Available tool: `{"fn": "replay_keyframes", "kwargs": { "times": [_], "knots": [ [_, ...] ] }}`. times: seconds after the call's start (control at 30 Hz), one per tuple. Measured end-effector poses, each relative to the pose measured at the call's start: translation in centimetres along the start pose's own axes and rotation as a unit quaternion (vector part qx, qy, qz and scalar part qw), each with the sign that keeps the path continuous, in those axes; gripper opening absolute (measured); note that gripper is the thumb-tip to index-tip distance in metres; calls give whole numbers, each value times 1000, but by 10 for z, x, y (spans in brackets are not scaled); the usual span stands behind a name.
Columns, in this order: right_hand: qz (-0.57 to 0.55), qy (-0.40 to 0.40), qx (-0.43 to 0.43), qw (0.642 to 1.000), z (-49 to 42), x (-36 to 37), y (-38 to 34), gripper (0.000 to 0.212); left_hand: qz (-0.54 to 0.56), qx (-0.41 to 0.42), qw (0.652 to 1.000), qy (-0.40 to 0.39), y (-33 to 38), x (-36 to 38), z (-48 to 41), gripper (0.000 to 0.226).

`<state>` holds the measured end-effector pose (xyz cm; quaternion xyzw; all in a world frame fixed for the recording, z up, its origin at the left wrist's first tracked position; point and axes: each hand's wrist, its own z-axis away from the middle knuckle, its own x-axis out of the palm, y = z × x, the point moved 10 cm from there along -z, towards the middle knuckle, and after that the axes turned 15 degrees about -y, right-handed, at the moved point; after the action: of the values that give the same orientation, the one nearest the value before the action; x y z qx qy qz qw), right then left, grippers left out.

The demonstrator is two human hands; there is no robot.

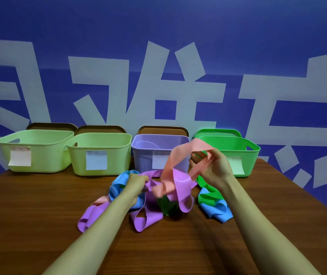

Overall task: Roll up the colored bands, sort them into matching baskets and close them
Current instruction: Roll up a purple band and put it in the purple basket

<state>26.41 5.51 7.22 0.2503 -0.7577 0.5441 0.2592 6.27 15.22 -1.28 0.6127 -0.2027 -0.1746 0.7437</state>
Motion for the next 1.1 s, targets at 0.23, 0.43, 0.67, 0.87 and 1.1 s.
{"fn": "replay_keyframes", "kwargs": {
  "times": [0.23, 0.43, 0.67, 0.87, 1.1],
  "knots": [
    [44, -74, 3, 996, -10, 36, 1, 39, -118, 185, 971, -92, 60, 53, 17, 28],
    [38, 8, -36, 999, -15, 26, -18, 37, -310, 184, 932, -44, 74, 51, 14, 18],
    [610, 152, 31, 777, -4, -19, -49, 20, 20, 153, 987, -48, 114, 34, 16, 25],
    [711, -3, 235, 662, -4, -33, 15, 39, 140, 134, 959, -205, 126, 75, 17, 23],
    [472, -161, 147, 854, 2, 21, 36, 75, -197, 168, 925, -278, 113, 112, 39, 39]
  ]
}}
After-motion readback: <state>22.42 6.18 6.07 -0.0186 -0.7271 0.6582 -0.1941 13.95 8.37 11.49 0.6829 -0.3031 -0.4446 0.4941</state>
